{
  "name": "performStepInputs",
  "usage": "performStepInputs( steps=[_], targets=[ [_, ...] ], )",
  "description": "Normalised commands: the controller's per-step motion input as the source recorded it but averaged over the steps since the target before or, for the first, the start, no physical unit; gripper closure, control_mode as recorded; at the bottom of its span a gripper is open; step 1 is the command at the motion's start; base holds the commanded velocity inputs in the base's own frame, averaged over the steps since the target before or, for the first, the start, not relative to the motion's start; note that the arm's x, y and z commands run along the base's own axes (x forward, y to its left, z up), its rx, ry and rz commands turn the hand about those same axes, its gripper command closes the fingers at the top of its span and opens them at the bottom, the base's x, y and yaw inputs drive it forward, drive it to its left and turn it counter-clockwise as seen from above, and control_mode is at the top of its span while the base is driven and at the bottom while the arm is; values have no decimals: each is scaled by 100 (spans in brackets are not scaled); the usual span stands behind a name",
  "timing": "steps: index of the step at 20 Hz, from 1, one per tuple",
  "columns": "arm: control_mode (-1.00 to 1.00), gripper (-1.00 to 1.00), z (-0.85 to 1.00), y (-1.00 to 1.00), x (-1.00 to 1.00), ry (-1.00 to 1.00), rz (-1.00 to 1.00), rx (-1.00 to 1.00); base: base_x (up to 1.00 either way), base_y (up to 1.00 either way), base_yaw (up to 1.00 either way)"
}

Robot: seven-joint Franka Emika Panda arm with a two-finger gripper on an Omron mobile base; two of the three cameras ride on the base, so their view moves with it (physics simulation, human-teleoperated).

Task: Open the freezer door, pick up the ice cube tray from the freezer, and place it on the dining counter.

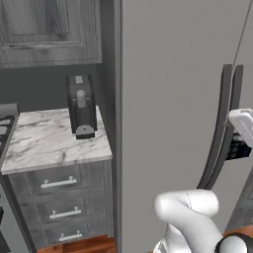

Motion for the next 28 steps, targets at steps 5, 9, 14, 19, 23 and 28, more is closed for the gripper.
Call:
performStepInputs(
  steps=[5, 9, 14, 19, 23, 28],
  targets=[
    [-100, -100, -10, -100, 20, 0, -8, 34, 0, 0, 0],
    [-100, -100, -26, -71, 42, 0, 0, 31, 0, 0, 0],
    [-100, -100, -23, -32, 46, -3, 0, 22, 0, 0, 0],
    [-100, -100, -26, -7, 32, -4, 0, 12, 0, 0, 0],
    [-100, -100, -18, 7, 6, -11, 3, 1, 0, 0, 0],
    [-100, -100, 0, 37, 0, -23, 4, -2, 0, 0, 0]
  ],
)
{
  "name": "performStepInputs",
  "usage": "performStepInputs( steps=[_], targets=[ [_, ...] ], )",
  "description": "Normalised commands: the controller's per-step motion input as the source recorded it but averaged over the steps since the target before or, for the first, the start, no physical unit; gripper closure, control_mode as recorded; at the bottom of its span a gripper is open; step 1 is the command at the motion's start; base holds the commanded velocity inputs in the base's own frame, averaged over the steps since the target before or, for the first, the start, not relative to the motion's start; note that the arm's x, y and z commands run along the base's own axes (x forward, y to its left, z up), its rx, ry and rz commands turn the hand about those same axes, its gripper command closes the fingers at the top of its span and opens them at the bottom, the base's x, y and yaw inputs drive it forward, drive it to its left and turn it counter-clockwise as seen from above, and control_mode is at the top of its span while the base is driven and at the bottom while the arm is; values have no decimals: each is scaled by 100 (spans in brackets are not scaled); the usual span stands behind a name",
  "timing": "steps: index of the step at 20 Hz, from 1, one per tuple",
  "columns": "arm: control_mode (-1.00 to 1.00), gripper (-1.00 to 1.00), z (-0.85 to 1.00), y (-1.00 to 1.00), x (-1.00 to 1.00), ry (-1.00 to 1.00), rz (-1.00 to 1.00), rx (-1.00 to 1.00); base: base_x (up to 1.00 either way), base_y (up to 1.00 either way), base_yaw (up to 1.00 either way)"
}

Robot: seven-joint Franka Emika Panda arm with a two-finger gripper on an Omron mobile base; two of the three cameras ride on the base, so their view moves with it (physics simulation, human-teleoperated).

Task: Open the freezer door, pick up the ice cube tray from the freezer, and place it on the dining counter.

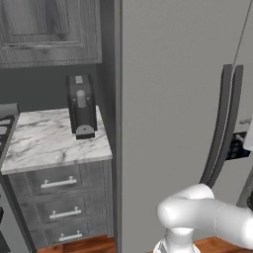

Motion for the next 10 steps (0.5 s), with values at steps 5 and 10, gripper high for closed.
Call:
performStepInputs(
  steps=[5, 10],
  targets=[
    [-100, -100, -9, 59, 3, -25, 0, -13, 0, 0, 0],
    [-100, -100, -10, 32, 13, -13, 0, -15, 0, 0, 0]
  ],
)
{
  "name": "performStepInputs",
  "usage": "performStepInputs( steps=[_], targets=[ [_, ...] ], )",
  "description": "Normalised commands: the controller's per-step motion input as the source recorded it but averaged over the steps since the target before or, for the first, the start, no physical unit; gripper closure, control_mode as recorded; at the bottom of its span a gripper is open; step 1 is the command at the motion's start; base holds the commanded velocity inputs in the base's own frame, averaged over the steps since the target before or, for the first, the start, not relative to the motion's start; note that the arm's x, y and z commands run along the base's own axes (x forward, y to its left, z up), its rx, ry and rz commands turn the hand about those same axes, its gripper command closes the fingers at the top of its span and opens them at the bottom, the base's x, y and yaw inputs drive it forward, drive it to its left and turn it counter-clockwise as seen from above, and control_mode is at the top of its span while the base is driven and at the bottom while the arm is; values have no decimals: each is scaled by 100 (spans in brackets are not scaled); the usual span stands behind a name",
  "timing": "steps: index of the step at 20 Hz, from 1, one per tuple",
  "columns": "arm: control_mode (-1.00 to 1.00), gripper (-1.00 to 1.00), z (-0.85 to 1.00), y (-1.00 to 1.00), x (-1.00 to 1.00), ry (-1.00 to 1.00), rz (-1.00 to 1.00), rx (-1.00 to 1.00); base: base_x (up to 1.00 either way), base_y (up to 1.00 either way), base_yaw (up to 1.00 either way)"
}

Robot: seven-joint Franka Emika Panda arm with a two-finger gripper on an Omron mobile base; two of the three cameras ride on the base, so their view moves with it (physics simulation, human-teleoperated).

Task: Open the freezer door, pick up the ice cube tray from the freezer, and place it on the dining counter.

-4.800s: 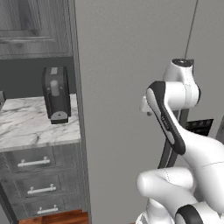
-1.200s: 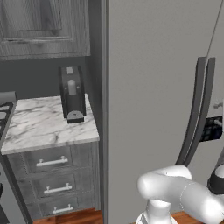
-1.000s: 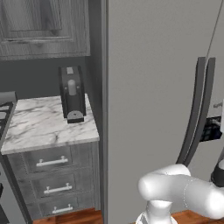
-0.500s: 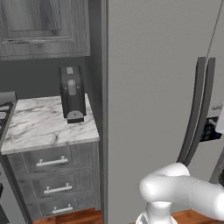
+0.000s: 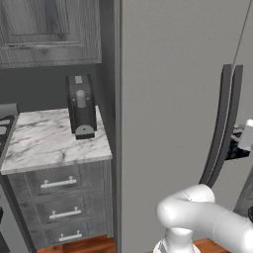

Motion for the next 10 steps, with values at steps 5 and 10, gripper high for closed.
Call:
performStepInputs(
  steps=[5, 10],
  targets=[
    [-100, -100, 10, -35, -1, -11, 0, -4, 0, 0, 0],
    [-100, -100, -6, -25, 4, -10, 0, -14, 0, 0, 0]
  ],
)
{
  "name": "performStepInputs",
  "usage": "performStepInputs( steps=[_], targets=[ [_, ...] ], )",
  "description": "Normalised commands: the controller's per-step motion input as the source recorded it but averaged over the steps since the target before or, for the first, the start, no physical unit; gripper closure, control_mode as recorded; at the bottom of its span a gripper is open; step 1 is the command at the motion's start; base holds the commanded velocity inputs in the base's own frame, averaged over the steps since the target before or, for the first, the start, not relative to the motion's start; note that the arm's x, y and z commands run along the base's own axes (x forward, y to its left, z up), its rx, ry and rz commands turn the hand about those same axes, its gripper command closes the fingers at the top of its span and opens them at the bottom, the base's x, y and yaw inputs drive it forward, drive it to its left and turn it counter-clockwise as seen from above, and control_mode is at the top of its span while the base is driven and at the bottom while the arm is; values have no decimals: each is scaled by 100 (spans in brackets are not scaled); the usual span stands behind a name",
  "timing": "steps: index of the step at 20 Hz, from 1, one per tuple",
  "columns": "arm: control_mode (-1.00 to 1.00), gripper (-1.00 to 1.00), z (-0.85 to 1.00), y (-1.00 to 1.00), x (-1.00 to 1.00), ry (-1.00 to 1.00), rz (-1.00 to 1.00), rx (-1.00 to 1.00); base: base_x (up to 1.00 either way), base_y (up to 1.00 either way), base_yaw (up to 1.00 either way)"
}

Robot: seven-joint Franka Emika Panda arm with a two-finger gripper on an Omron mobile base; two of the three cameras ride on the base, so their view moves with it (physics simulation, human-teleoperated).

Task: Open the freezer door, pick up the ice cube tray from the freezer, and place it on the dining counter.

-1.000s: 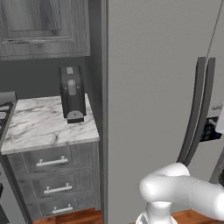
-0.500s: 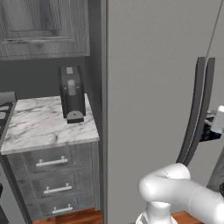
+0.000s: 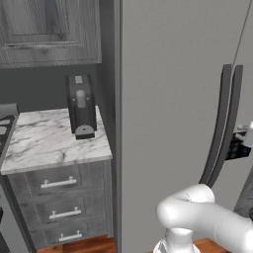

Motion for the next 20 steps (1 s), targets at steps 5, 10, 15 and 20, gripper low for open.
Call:
performStepInputs(
  steps=[5, 10, 15, 20],
  targets=[
    [-100, -100, -25, -5, 12, -6, 0, -23, 0, 0, 0],
    [-100, -100, -25, -1, 17, -7, 0, -15, 0, 0, 0],
    [-100, -100, -18, 26, 49, -5, 0, -4, 0, 0, 0],
    [-100, -100, -15, 21, 45, -1, 0, -1, 0, 0, 0]
  ],
)
